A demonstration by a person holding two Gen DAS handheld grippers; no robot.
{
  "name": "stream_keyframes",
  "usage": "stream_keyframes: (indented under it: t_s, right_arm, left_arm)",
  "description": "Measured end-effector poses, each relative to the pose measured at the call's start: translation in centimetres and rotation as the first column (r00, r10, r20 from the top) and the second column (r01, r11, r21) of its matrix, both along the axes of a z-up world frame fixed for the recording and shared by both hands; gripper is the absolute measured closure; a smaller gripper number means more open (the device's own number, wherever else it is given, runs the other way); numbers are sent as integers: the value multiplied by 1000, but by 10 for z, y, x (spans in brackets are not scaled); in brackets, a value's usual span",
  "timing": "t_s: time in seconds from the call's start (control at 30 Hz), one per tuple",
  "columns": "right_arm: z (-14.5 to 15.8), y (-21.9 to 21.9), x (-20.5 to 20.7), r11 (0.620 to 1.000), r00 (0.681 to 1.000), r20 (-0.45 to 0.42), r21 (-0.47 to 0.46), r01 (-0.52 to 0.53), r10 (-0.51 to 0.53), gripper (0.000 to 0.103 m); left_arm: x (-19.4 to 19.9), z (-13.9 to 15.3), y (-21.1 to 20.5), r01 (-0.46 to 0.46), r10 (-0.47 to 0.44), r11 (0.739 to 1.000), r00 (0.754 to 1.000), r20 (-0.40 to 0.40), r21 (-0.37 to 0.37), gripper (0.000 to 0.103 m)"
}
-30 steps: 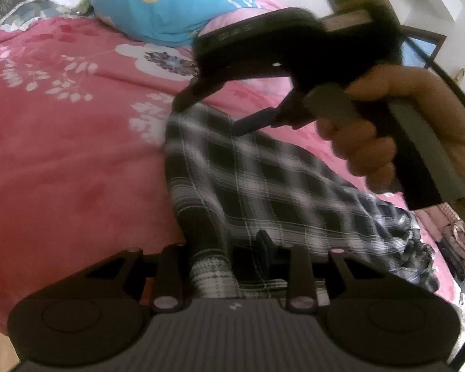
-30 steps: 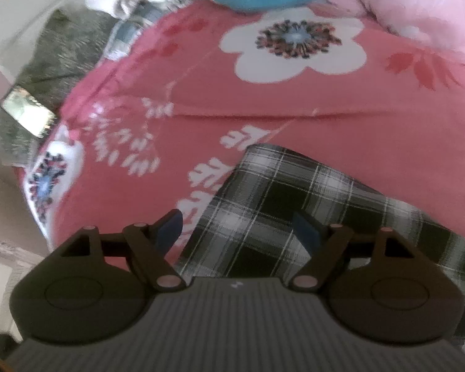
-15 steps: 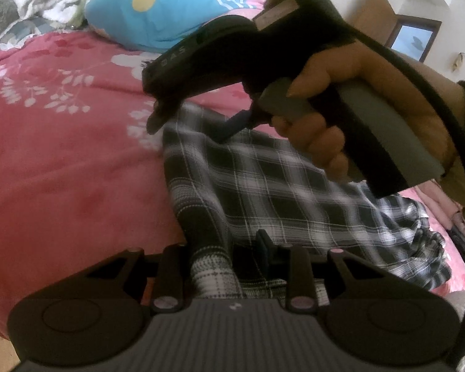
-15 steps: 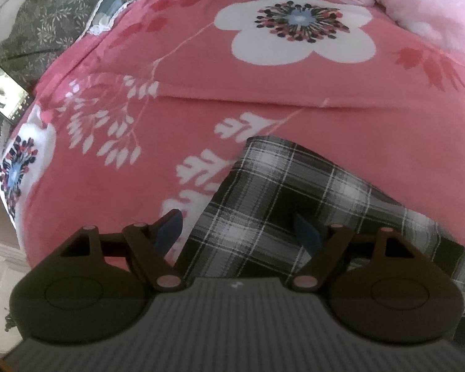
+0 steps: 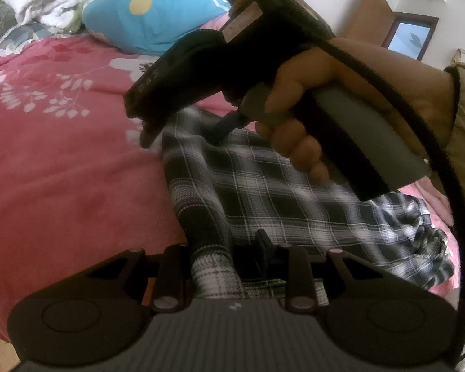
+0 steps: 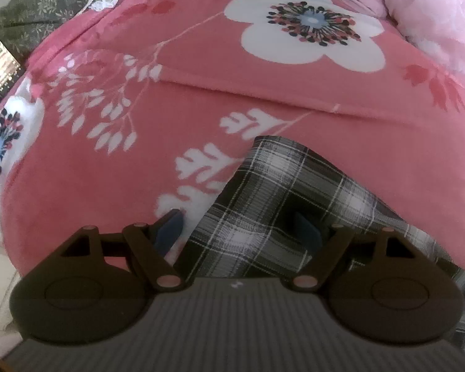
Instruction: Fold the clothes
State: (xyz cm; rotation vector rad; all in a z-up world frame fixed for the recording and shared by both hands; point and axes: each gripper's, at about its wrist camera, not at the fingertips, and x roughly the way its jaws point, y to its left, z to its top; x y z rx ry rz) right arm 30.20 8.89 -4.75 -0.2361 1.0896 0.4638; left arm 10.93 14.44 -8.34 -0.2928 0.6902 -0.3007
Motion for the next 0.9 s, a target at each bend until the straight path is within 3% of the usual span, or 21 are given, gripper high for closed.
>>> stream_keyframes:
  t_s: [0.43, 0.73, 0.9]
  right_arm:
    - [-2, -2, -2, 1000, 999, 31, 2, -10, 10, 32]
    - [1, -8, -4, 1000, 998, 63, 11, -1, 0, 55]
    - [3, -17, -7, 999, 995, 96, 40, 11, -15, 79]
  left_arm:
    - [-1, 0, -2, 2, -2, 1000, 1000, 14, 25, 75]
    - [-2, 0, -4, -2, 0, 999, 999, 33, 47, 80]
    - [-5, 0, -3, -11, 8, 999, 999, 52, 46, 89]
